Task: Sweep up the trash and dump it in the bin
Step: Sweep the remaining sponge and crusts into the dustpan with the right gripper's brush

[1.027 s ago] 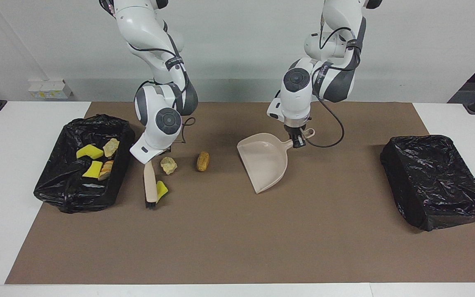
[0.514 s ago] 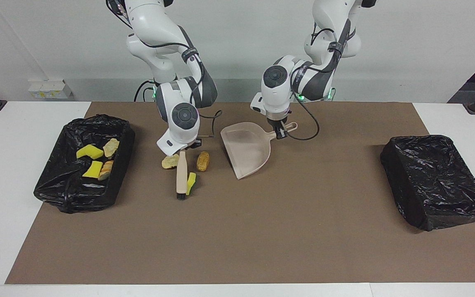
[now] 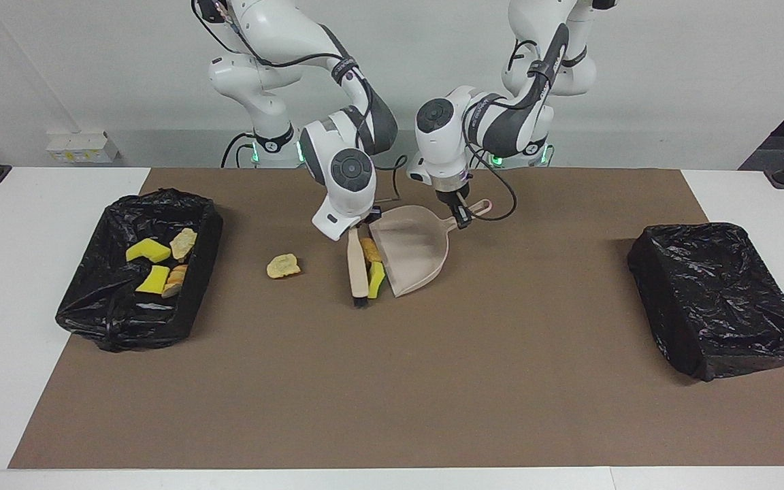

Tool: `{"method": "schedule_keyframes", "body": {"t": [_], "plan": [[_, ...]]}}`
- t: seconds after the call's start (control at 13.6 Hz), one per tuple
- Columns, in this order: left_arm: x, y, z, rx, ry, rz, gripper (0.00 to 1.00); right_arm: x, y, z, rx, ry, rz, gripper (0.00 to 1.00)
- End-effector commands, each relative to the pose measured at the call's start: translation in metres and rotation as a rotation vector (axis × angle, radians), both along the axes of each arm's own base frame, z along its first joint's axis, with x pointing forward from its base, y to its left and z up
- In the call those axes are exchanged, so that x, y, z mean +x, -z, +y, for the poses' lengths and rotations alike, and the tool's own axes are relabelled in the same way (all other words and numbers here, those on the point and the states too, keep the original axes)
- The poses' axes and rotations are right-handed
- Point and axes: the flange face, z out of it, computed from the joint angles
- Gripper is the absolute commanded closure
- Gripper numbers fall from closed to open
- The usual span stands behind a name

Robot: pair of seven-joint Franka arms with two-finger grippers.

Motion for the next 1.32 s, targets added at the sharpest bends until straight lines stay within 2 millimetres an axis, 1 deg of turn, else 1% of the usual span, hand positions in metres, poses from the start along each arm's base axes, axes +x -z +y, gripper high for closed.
{"method": "schedule_keyframes", "body": {"t": [0.0, 0.07, 0.15, 0.22, 0.29, 0.37, 0.44, 0.51, 0.66, 0.73, 0.81, 0.95, 1.03, 1.17, 1.25], "plan": [[-0.006, 0.003, 0.012, 0.028, -0.018, -0.044, 1.0, -0.004, -0.009, 0.014, 0.155, 0.049, -0.008, 1.0], [-0.006, 0.007, 0.016, 0.036, -0.018, -0.043, 1.0, -0.005, -0.012, 0.018, 0.208, 0.055, 0.008, 1.0], [-0.003, 0.007, 0.018, 0.026, -0.022, -0.05, 1.0, -0.007, -0.021, 0.021, 0.256, 0.035, 0.011, 1.0], [-0.001, 0.011, 0.02, 0.011, -0.024, -0.057, 1.0, -0.006, -0.034, 0.014, 0.287, 0.029, 0.005, 1.0], [0.0, 0.011, 0.018, -0.002, -0.019, -0.066, 1.0, -0.003, -0.048, 0.001, 0.322, 0.055, 0.014, 1.0], [0.001, 0.011, 0.018, -0.007, -0.021, -0.068, 1.0, -0.002, -0.061, -0.008, 0.363, 0.072, 0.021, 1.0], [0.004, 0.011, 0.019, -0.016, -0.025, -0.074, 1.0, -0.001, -0.072, -0.015, 0.368, 0.083, 0.011, 1.0], [0.007, 0.012, 0.021, -0.023, -0.032, -0.076, 1.0, 0.003, -0.078, -0.03, 0.367, 0.105, 0.014, 1.0], [0.015, 0.012, 0.026, -0.039, -0.051, -0.085, 1.0, 0.012, -0.082, -0.071, 0.346, 0.156, 0.05, 1.0], [0.018, 0.012, 0.027, -0.049, -0.057, -0.092, 1.0, 0.015, -0.081, -0.096, 0.315, 0.183, 0.071, 1.0], [0.019, 0.012, 0.027, -0.052, -0.058, -0.094, 1.0, 0.019, -0.079, -0.117, 0.243, 0.189, 0.067, 1.0], [0.022, 0.01, 0.028, -0.056, -0.069, -0.098, 1.0, 0.02, -0.071, -0.147, 0.093, 0.182, 0.064, 1.0], [0.025, 0.011, 0.03, -0.058, -0.087, -0.099, 1.0, 0.019, -0.068, -0.168, 0.029, 0.186, 0.077, 1.0], [0.024, 0.012, 0.031, -0.045, -0.091, -0.089, 1.0, 0.005, -0.056, -0.217, -0.073, 0.213, 0.085, 1.0], [0.026, 0.01, 0.03, -0.05, -0.092, -0.093, 1.0, -0.008, -0.049, -0.235, -0.124, 0.202, 0.095, 1.0]]}}
